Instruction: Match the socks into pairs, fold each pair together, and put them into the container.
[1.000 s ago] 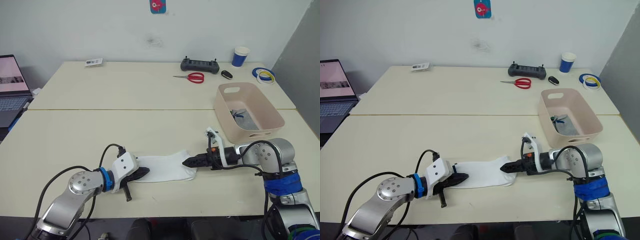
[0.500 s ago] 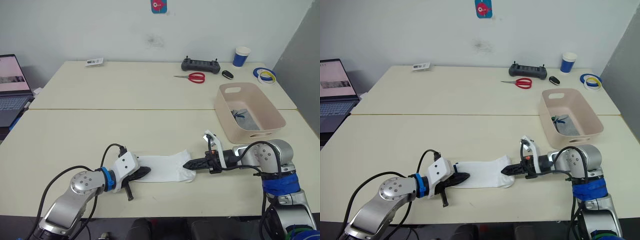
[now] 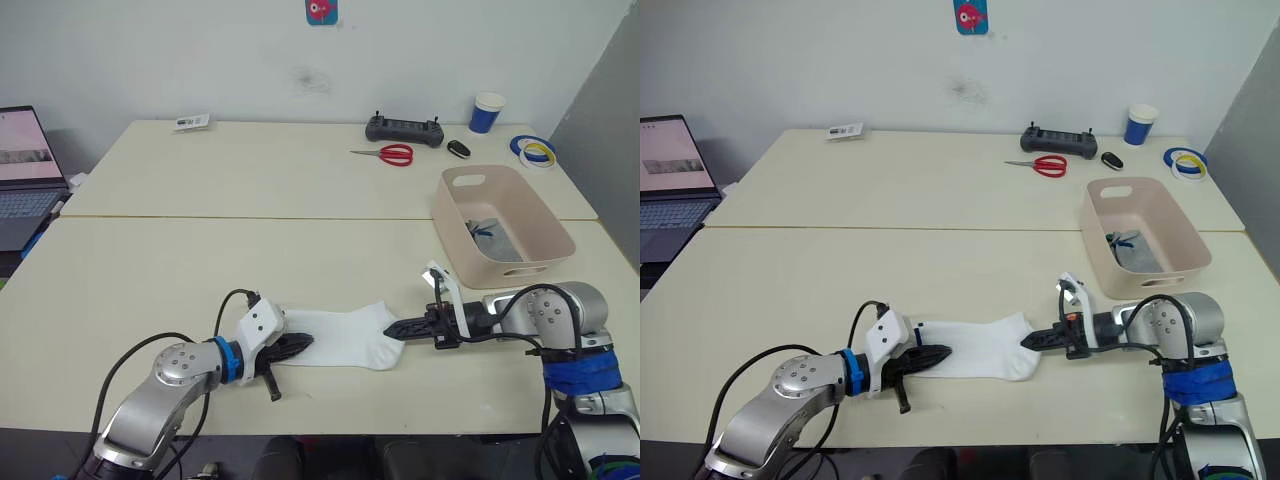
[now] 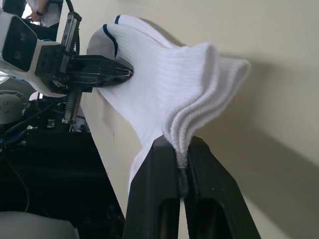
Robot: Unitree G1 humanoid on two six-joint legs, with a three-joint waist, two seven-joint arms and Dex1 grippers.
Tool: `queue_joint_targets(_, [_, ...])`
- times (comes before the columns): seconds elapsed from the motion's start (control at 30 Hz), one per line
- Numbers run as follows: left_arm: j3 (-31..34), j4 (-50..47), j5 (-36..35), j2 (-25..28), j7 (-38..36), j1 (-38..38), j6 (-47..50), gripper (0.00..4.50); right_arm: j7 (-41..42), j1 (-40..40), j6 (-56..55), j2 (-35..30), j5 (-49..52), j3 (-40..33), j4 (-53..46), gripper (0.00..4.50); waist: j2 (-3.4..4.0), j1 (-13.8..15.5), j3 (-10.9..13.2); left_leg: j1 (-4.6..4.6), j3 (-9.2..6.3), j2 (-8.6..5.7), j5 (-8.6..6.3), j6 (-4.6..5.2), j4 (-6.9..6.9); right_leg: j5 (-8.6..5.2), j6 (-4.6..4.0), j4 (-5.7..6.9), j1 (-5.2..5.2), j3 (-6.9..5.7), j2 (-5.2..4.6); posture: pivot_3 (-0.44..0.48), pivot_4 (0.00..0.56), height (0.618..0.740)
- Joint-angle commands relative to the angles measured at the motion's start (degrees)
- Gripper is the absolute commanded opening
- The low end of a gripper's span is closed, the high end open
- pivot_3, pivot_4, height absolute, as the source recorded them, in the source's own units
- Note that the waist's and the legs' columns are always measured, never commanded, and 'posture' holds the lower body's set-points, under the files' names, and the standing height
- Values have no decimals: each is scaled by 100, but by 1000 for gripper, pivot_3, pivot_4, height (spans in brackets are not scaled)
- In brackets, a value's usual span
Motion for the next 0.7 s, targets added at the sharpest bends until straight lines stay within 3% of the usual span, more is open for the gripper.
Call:
queue_joint_targets(0.03, [218,-310,-280,78,-45,-170,185,0,236,3,-128,-292,143,-96,-14,52,0,0,0,1,0,0,0,0,-1,0,0,-3,1,0,1,0,150,740])
queue_joint_targets(0.3, [-153,-57,146,189,74,-503,193,0,683,3,-333,-863,193,141,85,52,-2,-1,1,-1,2,-1,-2,2,-2,0,1,-17,3,0,2,0,150,740])
queue_joint_targets(0.57, [-803,505,972,131,248,-524,-131,0,692,-257,-107,-654,433,69,-22,52,-2,5,1,0,2,1,-3,4,-3,1,1,-20,5,2,4,0,150,740])
queue_joint_targets(0.7, [-894,558,1005,43,311,-512,-32,0,569,-453,123,-443,749,-36,-184,52,0,5,0,2,3,-2,-2,4,-1,5,8,-18,9,2,0,0,150,740])
